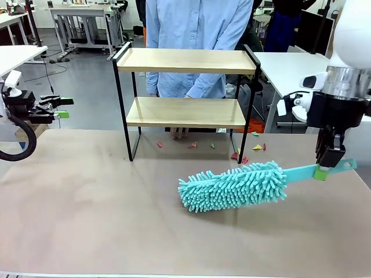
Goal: Clean the shelf.
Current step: Clean the specific section of the Shelf indicated by the human with the Duster.
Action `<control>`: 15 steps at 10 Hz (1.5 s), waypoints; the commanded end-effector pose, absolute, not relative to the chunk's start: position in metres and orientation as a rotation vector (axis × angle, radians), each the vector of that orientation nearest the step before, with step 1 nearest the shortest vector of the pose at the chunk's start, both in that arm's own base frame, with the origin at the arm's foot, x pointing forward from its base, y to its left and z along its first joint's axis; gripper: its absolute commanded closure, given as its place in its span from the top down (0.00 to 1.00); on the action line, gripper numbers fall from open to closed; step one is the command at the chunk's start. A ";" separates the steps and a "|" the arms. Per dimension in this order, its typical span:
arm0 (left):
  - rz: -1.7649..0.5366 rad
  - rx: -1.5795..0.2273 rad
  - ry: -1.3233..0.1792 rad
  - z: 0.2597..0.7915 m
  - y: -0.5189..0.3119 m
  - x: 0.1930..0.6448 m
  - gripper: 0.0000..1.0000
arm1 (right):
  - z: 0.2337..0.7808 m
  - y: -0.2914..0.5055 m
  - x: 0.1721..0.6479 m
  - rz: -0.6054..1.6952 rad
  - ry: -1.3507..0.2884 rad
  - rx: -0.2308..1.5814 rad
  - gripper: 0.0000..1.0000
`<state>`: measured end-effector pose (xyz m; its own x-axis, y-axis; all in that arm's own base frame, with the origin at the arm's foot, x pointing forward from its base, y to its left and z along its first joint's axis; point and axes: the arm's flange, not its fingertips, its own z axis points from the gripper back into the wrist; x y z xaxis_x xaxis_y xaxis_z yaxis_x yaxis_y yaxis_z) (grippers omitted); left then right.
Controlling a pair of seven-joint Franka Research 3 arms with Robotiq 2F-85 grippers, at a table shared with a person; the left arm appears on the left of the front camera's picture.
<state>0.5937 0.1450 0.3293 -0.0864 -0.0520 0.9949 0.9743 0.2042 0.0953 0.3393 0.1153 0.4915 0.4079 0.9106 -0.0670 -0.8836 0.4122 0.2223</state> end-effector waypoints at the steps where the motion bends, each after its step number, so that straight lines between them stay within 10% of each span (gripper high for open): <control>1: -1.144 -0.977 -1.332 0.333 0.144 0.591 1.00 | 0.496 0.118 0.342 1.126 0.180 0.158 0.13; 15: -1.144 -0.977 -1.332 0.333 0.144 0.591 1.00 | 0.515 0.184 0.328 0.901 0.120 0.193 0.13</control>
<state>0.5937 0.1450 0.3293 -0.0865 -0.0520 0.9949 0.9743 0.2041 0.0953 0.3299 0.1571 0.5052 0.5234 0.8508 -0.0465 -0.8279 0.5207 0.2084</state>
